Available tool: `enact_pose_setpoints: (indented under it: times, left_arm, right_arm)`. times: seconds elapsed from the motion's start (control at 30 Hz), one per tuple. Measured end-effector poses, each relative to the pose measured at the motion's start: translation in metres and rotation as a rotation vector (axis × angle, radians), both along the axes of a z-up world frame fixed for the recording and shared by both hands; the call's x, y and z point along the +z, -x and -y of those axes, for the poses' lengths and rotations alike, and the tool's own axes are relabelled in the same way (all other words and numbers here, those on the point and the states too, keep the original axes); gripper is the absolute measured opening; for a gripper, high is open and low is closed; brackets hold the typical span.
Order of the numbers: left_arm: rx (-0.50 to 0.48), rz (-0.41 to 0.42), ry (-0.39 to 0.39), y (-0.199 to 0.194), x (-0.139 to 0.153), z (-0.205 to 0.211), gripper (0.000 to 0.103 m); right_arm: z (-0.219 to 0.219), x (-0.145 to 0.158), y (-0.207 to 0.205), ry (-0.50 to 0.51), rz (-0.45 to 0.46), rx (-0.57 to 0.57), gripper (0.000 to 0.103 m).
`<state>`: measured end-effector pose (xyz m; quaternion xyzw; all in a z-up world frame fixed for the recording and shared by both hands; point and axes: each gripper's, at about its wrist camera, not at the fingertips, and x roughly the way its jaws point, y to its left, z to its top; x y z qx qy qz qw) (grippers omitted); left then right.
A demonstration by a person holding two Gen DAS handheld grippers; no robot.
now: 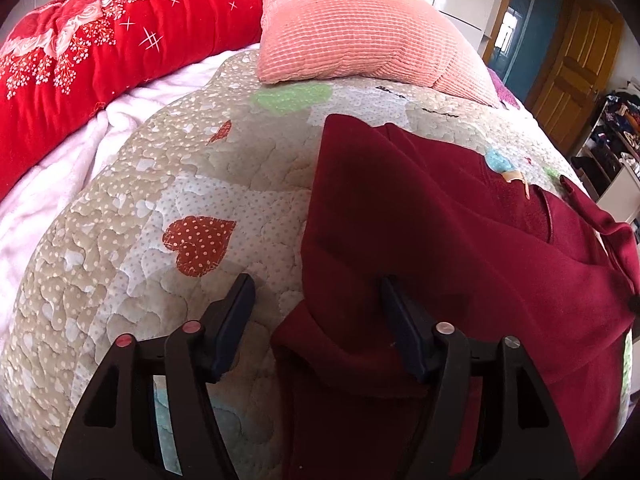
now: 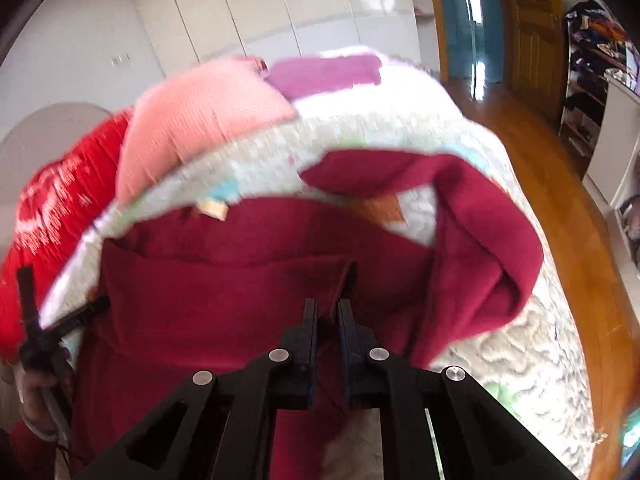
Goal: Fold small clothes
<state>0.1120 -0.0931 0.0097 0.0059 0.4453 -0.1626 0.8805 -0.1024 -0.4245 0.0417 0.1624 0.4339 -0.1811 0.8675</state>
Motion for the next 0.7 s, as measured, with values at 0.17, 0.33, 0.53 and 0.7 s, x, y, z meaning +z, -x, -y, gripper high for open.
enact_pose_setpoints:
  times: [0.17, 0.33, 0.53, 0.7]
  left_arm:
    - [-0.027, -0.058, 0.003, 0.016, 0.017, -0.015, 0.067]
    - [-0.124, -0.059, 0.007, 0.085, 0.039, -0.053, 0.067]
    - [-0.175, -0.23, 0.11, 0.166, 0.03, -0.088, 0.067]
    - [-0.175, -0.308, 0.126, 0.219, 0.015, -0.092, 0.067]
  right_arm:
    - [0.0, -0.001, 0.014, -0.051, -0.013, -0.003, 0.031]
    - [-0.036, 0.021, 0.08, -0.09, 0.029, 0.1, 0.049]
    - [-0.075, -0.007, 0.161, -0.286, -0.026, 0.178, 0.05]
    - [-0.112, -0.023, 0.211, -0.335, -0.057, 0.229, 0.051]
